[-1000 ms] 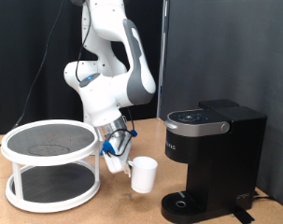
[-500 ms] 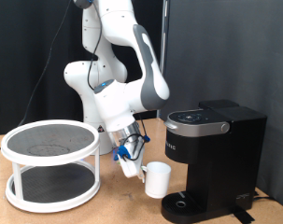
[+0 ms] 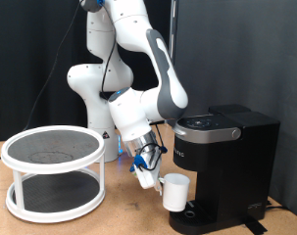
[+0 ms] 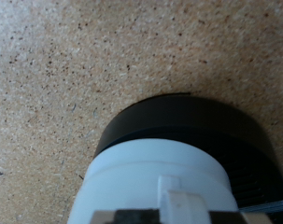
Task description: Make a cup of coffee with the keurig machine
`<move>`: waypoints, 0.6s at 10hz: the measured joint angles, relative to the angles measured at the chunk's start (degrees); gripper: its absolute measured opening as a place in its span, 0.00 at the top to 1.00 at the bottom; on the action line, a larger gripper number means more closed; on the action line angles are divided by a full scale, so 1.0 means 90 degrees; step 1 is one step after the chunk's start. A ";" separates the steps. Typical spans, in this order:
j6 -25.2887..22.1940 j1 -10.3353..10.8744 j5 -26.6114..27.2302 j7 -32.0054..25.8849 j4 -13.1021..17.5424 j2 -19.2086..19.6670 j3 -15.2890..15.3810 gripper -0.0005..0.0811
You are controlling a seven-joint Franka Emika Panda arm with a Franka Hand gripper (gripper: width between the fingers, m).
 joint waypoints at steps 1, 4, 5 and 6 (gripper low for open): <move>0.0003 0.0000 0.0126 -0.0090 0.0049 0.0023 0.0019 0.98; 0.0004 0.0000 0.0267 -0.0176 0.0116 0.0056 0.0078 0.98; 0.0004 0.0000 0.0282 -0.0186 0.0121 0.0057 0.0096 0.98; 0.0004 0.0000 0.0318 -0.0205 0.0129 0.0057 0.0123 0.98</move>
